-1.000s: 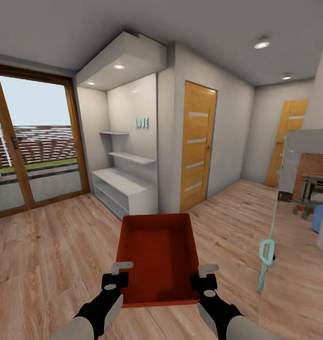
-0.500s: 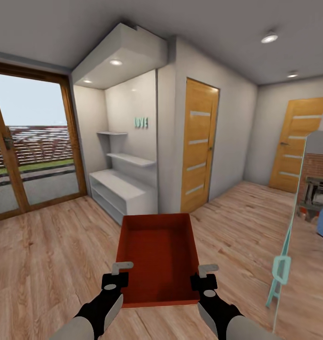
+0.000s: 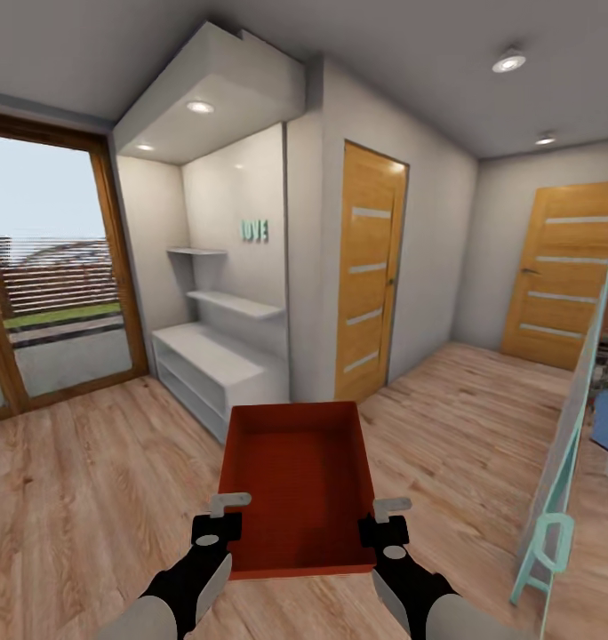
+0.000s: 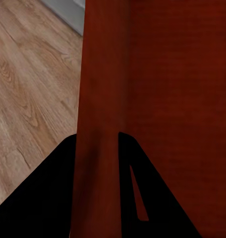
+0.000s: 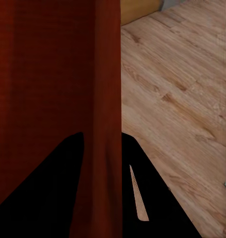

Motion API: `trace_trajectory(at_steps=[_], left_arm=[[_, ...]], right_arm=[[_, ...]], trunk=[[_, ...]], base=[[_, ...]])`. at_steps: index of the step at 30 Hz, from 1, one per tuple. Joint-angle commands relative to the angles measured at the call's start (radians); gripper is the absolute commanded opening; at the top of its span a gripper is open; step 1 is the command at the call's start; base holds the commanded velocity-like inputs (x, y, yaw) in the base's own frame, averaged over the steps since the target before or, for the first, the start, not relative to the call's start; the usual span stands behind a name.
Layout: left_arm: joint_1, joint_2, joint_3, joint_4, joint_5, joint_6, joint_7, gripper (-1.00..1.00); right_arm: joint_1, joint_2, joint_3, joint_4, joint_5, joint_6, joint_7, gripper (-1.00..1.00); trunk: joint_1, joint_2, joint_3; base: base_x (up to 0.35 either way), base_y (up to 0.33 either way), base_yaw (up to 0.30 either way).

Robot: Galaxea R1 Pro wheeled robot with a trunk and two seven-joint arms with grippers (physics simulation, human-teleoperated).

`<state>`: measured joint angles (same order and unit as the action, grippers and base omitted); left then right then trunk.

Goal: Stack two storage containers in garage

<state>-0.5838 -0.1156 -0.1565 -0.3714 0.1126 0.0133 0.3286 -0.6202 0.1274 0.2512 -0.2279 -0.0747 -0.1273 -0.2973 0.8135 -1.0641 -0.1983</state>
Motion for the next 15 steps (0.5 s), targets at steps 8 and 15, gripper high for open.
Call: trace_trajectory(at_steps=[8, 15], left_arm=[[-0.001, 0.01, 0.005, -0.004, -0.01, -0.043, 0.007, -1.0], [-0.001, 0.01, 0.005, -0.004, -0.01, -0.043, 0.007, -1.0]], right_arm=[[-0.001, 0.0, -0.013, 0.002, -0.018, -0.002, 0.009, -1.0], [-0.001, 0.0, -0.013, 0.002, -0.018, -0.002, 0.009, -1.0]], trunk=[[0.001, -0.001, -0.001], [0.001, -0.001, -0.001]], base=[[0.316, 0.169, -0.234], [0.308, 0.193, -0.241]])
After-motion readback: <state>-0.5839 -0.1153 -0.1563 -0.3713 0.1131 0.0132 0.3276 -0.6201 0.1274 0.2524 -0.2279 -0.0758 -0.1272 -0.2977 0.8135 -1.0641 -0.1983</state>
